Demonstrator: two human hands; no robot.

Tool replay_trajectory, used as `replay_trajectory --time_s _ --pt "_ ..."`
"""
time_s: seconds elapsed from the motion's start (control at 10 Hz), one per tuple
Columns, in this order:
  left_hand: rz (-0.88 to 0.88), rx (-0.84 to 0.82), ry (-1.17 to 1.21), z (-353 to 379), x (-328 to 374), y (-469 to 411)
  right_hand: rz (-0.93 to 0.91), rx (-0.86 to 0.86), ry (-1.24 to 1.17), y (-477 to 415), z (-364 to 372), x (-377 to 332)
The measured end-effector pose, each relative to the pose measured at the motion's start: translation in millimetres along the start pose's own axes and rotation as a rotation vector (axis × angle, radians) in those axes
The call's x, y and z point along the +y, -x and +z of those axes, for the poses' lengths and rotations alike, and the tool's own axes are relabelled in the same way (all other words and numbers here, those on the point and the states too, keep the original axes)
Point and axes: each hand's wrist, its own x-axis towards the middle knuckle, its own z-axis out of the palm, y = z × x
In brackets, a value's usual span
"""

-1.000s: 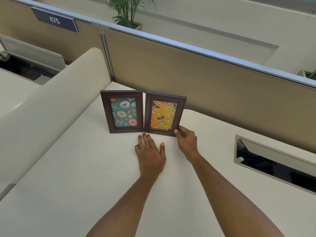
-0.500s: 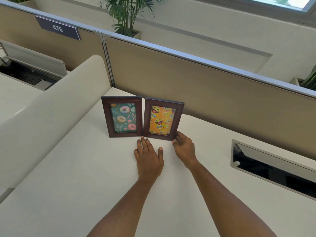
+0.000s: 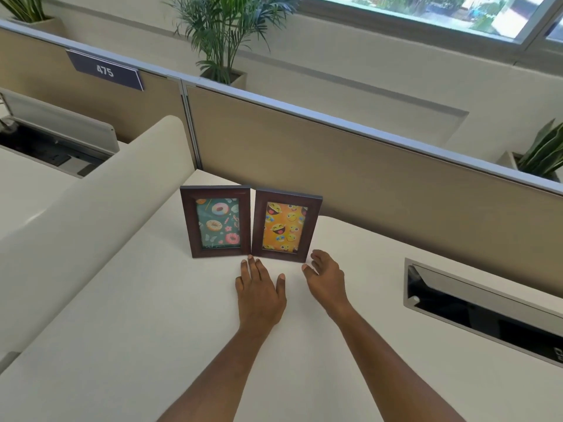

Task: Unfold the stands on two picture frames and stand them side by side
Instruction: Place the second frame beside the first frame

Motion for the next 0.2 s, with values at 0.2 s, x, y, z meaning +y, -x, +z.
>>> replay_trajectory --time_s 0.2 --pt "0.063 0.042 0.158 -26 -4 11 -0.137 0.060 -0.082 39 -44 -42"
